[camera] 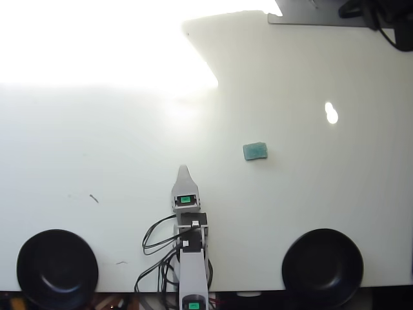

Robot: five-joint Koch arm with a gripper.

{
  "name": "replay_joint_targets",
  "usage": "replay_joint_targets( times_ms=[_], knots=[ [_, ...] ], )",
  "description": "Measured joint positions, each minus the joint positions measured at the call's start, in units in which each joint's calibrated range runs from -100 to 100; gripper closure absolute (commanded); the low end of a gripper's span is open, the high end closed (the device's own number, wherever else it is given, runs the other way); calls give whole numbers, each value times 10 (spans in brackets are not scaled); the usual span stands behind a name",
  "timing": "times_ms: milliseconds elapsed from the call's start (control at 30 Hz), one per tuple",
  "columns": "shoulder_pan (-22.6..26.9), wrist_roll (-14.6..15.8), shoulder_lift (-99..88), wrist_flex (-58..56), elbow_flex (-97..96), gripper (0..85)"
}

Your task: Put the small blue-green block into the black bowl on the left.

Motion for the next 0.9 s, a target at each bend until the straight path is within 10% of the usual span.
replay_joint_targets(
  times_ms=[900],
  knots=[
    [1, 0, -1, 0, 0, 373]
  ],
)
